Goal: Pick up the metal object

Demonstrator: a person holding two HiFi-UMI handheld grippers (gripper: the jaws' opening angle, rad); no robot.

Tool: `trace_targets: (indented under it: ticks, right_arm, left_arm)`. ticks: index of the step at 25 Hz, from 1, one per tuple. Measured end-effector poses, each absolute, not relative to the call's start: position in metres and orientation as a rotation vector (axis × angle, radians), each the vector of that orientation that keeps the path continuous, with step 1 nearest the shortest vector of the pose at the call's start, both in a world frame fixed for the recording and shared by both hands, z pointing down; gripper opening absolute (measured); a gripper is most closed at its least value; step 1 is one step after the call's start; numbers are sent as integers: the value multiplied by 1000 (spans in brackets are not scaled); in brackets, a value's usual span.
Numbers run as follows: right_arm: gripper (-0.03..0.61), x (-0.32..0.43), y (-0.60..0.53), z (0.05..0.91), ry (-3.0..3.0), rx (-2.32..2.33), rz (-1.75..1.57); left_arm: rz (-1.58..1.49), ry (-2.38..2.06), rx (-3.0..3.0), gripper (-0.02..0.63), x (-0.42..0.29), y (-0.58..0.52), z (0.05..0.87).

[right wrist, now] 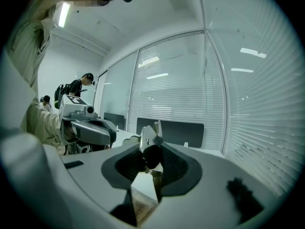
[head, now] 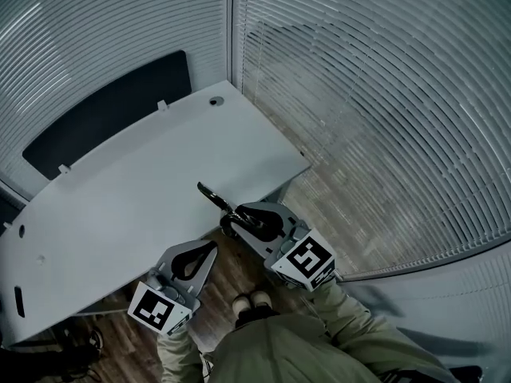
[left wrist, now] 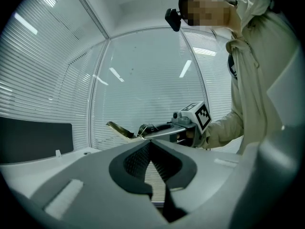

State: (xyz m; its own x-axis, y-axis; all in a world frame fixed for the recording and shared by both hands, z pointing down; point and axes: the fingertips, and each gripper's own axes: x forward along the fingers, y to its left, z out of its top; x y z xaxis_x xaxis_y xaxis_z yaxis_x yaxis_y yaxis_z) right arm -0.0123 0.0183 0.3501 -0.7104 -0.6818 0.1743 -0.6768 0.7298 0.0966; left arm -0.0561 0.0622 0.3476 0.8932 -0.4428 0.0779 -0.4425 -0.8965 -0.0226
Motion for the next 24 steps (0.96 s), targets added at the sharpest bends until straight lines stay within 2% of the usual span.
trace_targets:
  ticks: [24]
  right_arm:
    - [112, 21, 14, 343, -2750, 1104, -71]
  left_arm:
    - [-168, 669, -3035, 5, -20, 58, 343]
